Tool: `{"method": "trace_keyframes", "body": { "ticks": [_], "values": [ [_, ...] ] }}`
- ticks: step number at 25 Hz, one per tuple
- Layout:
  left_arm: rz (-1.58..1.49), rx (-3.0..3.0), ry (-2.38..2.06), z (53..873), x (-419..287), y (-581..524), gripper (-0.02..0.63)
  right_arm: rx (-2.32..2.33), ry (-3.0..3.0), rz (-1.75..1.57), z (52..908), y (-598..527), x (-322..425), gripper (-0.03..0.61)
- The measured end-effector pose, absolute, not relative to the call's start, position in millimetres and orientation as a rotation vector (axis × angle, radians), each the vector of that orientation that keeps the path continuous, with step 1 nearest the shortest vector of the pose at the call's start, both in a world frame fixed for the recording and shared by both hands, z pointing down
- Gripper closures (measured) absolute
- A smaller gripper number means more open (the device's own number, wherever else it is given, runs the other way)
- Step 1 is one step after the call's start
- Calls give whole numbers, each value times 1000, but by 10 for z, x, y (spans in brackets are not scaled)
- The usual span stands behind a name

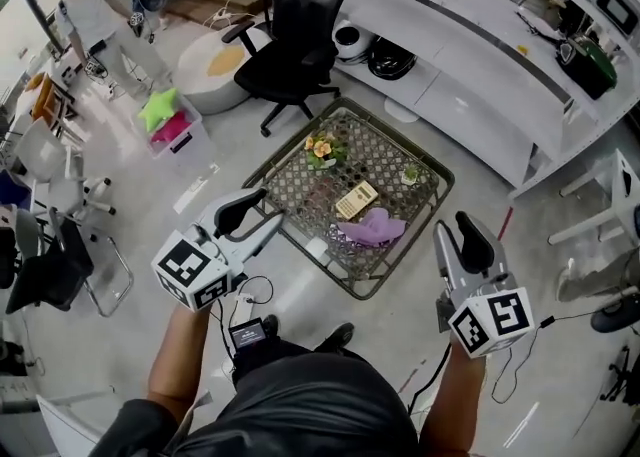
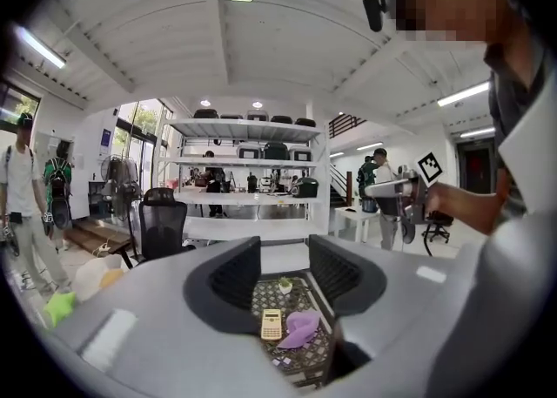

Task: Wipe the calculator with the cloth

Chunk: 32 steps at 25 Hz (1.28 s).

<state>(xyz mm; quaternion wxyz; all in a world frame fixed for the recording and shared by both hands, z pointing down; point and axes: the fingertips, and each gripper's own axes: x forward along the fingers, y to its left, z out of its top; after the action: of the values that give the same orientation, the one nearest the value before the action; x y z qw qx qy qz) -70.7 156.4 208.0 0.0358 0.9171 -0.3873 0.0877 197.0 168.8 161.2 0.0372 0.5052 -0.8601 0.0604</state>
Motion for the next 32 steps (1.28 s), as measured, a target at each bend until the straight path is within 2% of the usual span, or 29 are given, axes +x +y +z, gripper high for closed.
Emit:
{"method": "trace_keyframes", "body": {
  "ticks": [16,24,32],
  "values": [
    [368,2779,-1220,2077,-372,1548,385,1557,-2686,293,1838,1593,2386,449],
    [336,2846,-1056,2180,-68,1169,385,1673,-2589,298,1941,1543,2577,449],
    [281,2890,-927,2196,-37,631,385,1744,-2497,305,1964,1301,2448,449]
  ]
}}
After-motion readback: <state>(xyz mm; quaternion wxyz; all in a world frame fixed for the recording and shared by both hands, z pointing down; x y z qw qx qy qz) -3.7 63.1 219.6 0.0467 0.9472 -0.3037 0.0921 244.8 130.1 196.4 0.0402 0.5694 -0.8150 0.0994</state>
